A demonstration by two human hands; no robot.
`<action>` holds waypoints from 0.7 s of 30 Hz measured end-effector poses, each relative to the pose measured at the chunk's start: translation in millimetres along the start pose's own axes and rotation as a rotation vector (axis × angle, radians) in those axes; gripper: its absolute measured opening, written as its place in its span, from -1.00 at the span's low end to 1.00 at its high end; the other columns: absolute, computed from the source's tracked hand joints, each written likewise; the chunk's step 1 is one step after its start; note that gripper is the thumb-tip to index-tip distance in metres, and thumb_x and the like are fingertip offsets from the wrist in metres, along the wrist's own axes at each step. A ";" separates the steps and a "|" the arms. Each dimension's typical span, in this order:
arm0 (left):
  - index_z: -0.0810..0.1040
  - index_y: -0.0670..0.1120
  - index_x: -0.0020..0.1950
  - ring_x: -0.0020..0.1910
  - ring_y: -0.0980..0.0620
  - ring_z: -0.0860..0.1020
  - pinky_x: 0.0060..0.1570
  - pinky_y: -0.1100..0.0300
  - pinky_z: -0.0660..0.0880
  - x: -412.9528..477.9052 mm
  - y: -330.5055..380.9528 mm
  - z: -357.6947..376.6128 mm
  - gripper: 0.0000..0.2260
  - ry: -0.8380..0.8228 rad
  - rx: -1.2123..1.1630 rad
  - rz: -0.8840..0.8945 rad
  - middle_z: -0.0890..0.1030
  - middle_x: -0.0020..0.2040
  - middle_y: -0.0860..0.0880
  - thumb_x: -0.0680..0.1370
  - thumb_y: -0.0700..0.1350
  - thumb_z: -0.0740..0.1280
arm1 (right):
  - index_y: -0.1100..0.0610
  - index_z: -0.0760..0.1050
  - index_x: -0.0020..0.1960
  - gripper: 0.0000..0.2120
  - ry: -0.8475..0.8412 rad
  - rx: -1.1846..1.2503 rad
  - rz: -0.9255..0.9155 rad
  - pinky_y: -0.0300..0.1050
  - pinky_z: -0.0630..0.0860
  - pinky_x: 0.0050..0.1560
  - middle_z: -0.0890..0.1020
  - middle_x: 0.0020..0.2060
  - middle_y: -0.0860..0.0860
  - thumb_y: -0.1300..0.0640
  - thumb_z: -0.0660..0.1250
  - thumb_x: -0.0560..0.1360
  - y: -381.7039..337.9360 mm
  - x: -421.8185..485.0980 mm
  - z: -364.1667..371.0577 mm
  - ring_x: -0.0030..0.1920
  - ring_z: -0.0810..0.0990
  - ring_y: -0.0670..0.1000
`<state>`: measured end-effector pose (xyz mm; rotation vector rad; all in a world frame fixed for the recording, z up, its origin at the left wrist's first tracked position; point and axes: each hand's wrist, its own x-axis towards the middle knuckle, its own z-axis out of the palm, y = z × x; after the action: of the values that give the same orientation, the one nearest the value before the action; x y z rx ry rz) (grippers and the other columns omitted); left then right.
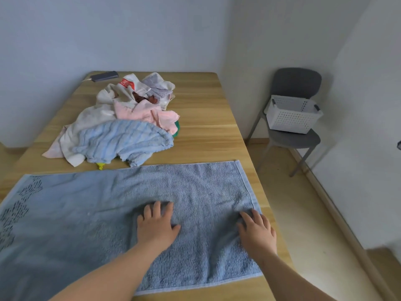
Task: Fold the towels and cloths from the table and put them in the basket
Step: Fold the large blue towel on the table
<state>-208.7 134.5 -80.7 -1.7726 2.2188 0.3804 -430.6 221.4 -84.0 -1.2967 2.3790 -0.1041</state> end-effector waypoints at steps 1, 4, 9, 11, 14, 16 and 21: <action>0.01 0.10 0.51 0.46 -0.12 0.09 0.38 0.00 0.16 -3.8 2.5 1.2 -0.45 0.071 -0.001 0.021 0.09 0.49 -0.07 0.57 0.17 0.11 | -0.14 0.14 0.49 -0.57 0.025 -0.001 0.030 0.00 0.10 0.44 0.10 0.52 -0.09 -0.04 -0.02 0.62 2.6 -2.1 0.1 0.50 0.07 0.03; 0.18 0.11 0.44 0.36 -0.05 0.23 0.29 0.06 0.30 -12.6 9.7 9.8 -0.55 0.109 -0.082 0.141 0.25 0.40 0.00 0.56 0.07 0.17 | -0.09 0.13 0.48 -0.55 0.069 -0.003 0.121 0.01 0.24 0.35 0.18 0.47 -0.05 -0.01 0.06 0.60 10.3 -11.7 2.4 0.41 0.22 0.08; 0.11 0.09 0.49 0.43 -0.04 0.13 0.37 0.04 0.24 -18.4 8.3 13.2 -0.46 -0.034 -0.106 0.199 0.15 0.45 0.05 0.54 0.10 0.19 | 0.11 0.19 0.42 -0.44 0.056 0.352 0.302 0.03 0.36 0.24 0.33 0.29 0.18 0.09 0.29 0.48 16.2 -18.2 0.9 0.28 0.37 0.24; 0.12 0.08 0.50 0.45 -0.03 0.10 0.39 0.05 0.23 -20.5 5.9 9.5 -0.44 -0.089 -0.156 0.209 0.14 0.46 0.06 0.54 0.10 0.22 | 0.20 0.23 0.37 -0.45 0.013 0.546 0.363 0.00 0.41 0.15 0.41 0.21 0.22 0.16 0.33 0.44 16.2 -15.9 -0.7 0.17 0.47 0.23; 0.24 0.06 0.46 0.42 0.01 0.21 0.35 0.13 0.27 -22.1 1.2 3.3 -0.52 -0.097 -0.348 0.184 0.22 0.45 0.06 0.55 0.05 0.25 | 0.24 0.36 0.24 -0.59 -0.008 0.728 0.385 -0.09 0.44 -0.11 0.53 -0.08 0.13 0.22 0.36 0.43 7.5 -15.1 -5.9 -0.09 0.51 0.15; 0.33 0.04 0.40 0.25 0.08 0.34 0.20 0.26 0.33 -24.6 -3.1 -0.5 -0.61 -0.066 -0.484 0.150 0.29 0.40 0.03 0.57 -0.01 0.25 | 0.25 0.43 0.14 -0.69 0.003 0.829 0.359 -0.06 0.47 -0.12 0.56 -0.17 0.10 0.25 0.37 0.43 -0.8 -13.3 -7.9 -0.13 0.53 0.14; 0.46 0.03 0.27 0.12 0.10 0.46 0.07 0.25 0.40 -23.4 -17.3 -4.1 -0.73 -0.007 -0.708 0.026 0.47 0.26 0.03 0.58 -0.07 0.24 | 0.14 0.45 0.22 -0.70 -0.048 1.067 0.219 0.05 0.55 0.08 0.61 -0.10 0.09 0.29 0.30 0.49 -36.5 -9.9 -15.2 -0.04 0.60 0.16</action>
<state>-187.1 150.4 -68.7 -2.0318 2.2596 1.3043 -403.3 206.9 -57.3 -0.5028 1.8796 -1.0765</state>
